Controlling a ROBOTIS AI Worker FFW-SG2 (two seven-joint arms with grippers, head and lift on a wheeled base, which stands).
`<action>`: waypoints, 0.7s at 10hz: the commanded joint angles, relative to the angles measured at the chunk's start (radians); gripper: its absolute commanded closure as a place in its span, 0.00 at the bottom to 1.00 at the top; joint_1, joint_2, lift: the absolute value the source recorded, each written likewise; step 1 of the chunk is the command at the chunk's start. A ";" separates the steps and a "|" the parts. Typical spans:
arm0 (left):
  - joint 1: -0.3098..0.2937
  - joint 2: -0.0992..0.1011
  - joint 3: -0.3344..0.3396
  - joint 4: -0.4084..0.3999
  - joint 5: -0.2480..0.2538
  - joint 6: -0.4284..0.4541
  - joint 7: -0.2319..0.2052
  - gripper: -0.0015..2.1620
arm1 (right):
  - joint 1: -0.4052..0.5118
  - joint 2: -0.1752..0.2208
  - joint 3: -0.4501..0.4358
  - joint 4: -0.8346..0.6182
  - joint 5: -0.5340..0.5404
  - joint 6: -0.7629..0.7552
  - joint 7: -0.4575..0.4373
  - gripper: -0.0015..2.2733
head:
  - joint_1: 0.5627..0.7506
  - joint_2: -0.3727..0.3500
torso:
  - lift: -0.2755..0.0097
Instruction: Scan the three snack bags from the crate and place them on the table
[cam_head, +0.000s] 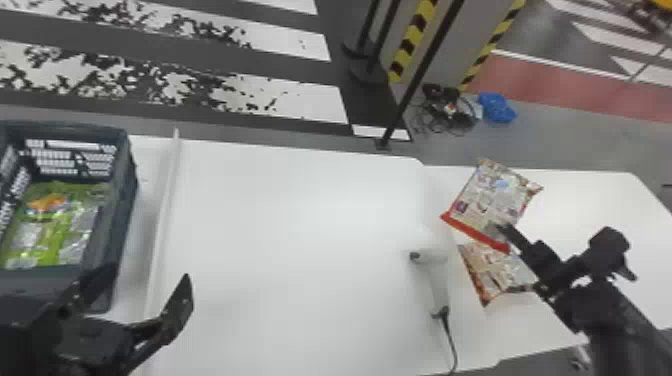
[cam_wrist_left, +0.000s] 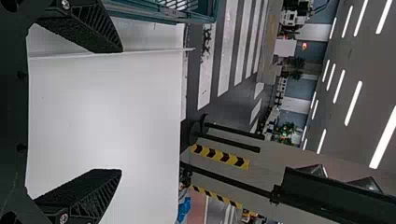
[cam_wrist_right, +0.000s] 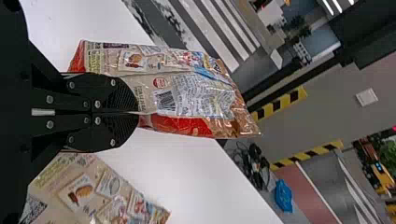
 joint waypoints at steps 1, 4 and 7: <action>0.001 0.002 0.000 -0.003 0.000 0.000 0.000 0.04 | -0.005 0.004 0.024 0.048 0.007 -0.067 -0.099 0.95 | 0.70 0.03 | 0.84; 0.001 0.006 0.000 -0.009 0.000 0.003 0.001 0.04 | -0.075 -0.016 0.042 0.206 -0.003 -0.091 -0.244 0.88 | 0.70 0.03 | 0.84; 0.001 0.003 -0.006 -0.012 0.000 0.003 0.006 0.04 | -0.060 -0.017 0.095 0.190 -0.010 -0.076 -0.257 0.00 | 0.70 0.03 | 0.84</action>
